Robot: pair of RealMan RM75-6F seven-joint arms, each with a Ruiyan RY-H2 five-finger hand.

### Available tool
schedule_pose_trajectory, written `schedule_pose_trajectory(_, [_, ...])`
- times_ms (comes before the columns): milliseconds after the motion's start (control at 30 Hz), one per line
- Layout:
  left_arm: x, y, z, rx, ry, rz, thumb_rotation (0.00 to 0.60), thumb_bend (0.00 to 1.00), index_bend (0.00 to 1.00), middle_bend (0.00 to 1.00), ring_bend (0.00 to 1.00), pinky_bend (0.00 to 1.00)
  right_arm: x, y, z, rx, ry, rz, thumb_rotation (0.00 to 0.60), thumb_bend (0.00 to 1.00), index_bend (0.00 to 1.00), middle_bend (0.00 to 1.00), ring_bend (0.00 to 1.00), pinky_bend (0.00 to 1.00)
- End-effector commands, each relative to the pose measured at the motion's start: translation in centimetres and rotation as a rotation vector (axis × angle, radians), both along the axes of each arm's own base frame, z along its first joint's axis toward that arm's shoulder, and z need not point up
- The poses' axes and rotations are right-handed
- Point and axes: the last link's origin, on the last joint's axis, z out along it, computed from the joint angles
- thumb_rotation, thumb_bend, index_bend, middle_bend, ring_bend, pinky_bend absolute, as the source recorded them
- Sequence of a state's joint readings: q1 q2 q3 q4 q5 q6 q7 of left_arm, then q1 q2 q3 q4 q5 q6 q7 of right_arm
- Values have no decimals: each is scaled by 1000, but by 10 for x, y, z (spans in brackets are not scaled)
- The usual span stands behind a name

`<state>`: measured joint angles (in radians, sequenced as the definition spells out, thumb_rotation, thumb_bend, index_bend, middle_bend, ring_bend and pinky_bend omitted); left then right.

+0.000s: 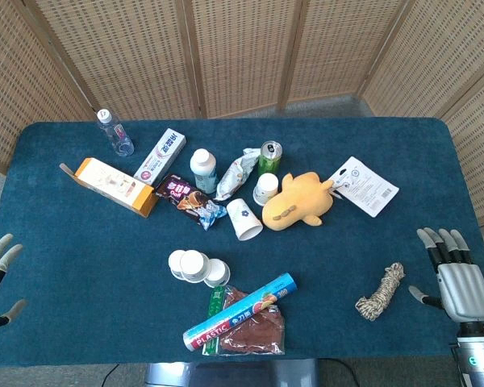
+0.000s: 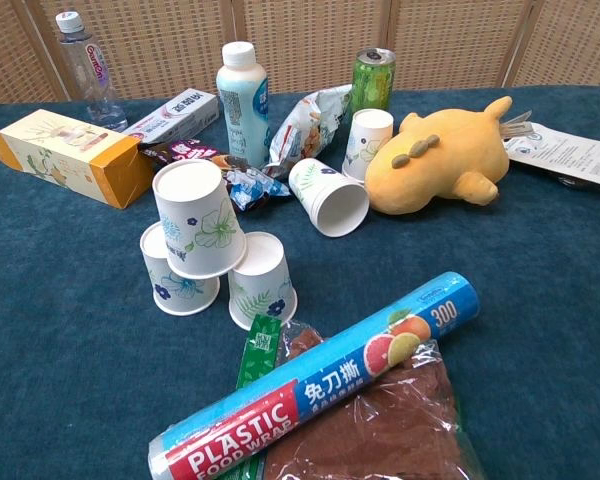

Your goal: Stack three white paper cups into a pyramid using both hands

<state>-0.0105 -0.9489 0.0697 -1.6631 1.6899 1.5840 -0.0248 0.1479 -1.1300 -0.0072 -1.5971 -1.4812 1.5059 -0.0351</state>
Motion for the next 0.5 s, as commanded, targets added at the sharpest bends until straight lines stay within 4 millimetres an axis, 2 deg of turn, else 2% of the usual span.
schedule_pose_trajectory(33, [1,1,1,9,5,-12,600,292,0,0,0,0,1,3,-2,19,14,-34,600,0,0,0,0,0])
schedule_pose_trajectory(167, [2,1,3,41,-6,-36,600,288,0,0,0,0,5,2,-2,7,26,-45,600,0,0,0,0,0])
schedule_pose_trajectory(500, [0,2,3,39,-7,-36,600,285,0,0,0,0,2,2,-7,19,34,-67,600,0,0,0,0,0])
